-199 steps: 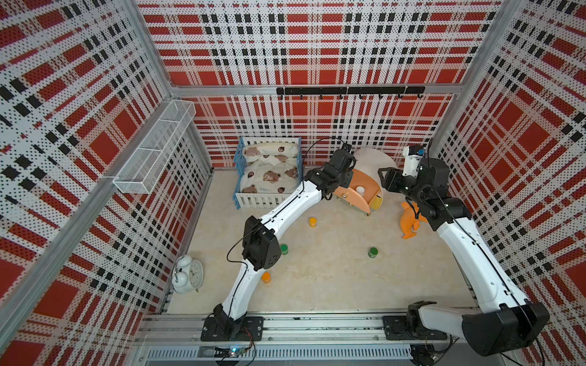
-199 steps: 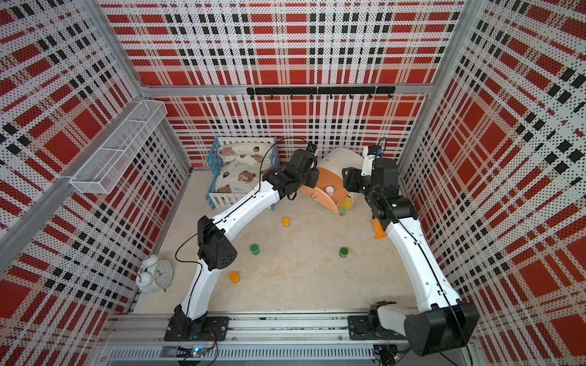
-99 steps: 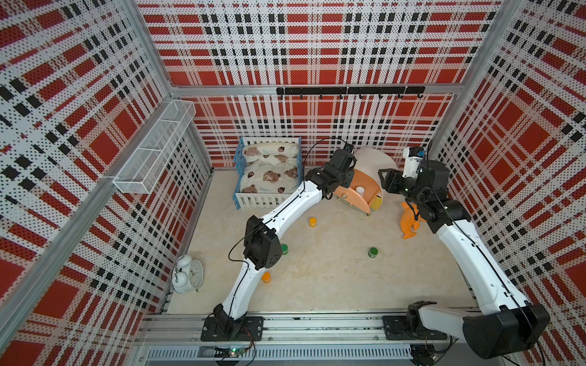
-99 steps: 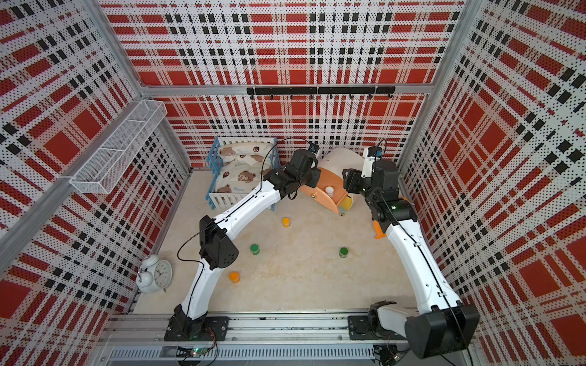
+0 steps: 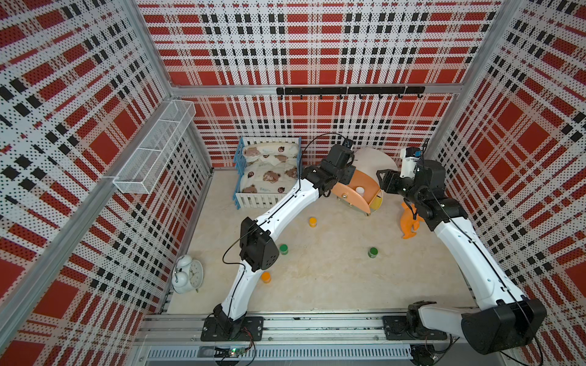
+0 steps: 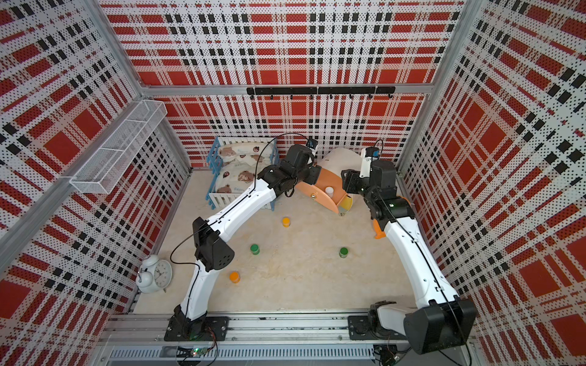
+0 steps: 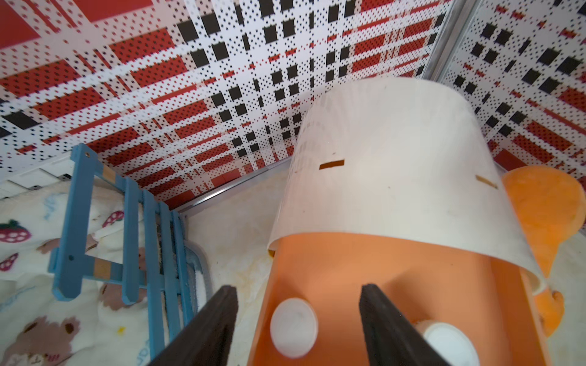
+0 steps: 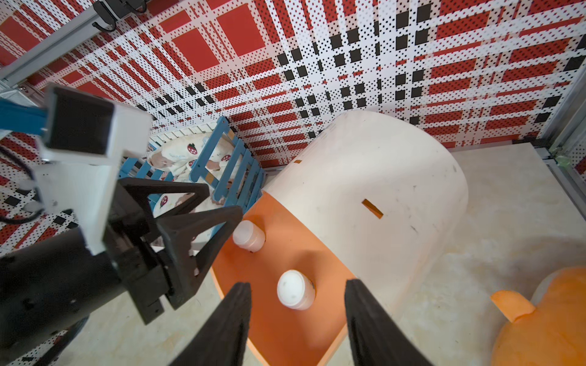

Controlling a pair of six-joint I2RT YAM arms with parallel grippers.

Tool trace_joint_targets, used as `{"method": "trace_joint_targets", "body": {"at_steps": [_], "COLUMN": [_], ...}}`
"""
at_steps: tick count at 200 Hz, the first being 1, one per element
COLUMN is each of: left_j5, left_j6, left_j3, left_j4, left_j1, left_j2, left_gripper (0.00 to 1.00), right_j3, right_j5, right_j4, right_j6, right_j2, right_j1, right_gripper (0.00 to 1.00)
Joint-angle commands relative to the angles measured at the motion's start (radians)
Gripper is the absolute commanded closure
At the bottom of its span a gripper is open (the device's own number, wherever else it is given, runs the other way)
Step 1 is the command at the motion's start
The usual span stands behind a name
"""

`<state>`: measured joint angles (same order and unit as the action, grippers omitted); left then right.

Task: Put the paint cans in the drawer according to color
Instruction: Place the paint can in the drawer, then close the drawer in the storage box.

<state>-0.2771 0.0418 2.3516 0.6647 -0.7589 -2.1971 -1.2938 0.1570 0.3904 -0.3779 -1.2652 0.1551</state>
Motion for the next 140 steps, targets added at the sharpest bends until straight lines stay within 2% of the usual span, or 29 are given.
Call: {"method": "trace_joint_targets", "body": {"at_steps": [1,28,54,107,140], "left_j5": [-0.028,-0.025,0.034,0.24,0.383], "left_j6": [0.014,0.047,0.106,0.246,0.389], "left_j3": [-0.072,-0.246,-0.457,-0.89,-1.129], "left_j4": [-0.018,-0.083,-0.187,-0.493,-0.694], "left_j1": [-0.033,-0.055,-0.059,-0.021,0.057], "left_j2": [0.121,0.231,0.349,0.571,0.668], "left_gripper": [0.34,0.34,0.34,0.34,0.44], "right_j3": [-0.064,-0.162,-0.25,-0.453,-0.646], "right_j5": [0.042,0.058,0.09,0.135,0.159], "right_j4": [-0.017,-0.001,0.011,0.031,0.11], "right_j6": [0.005,0.029,0.03,0.023,0.043], "right_j2": [-0.04,-0.111,-0.195,-0.367,-0.504], "right_j1": [-0.034,-0.048,-0.076,-0.117,-0.133], "right_gripper": [0.41,0.38,0.36,0.38,0.39]}}
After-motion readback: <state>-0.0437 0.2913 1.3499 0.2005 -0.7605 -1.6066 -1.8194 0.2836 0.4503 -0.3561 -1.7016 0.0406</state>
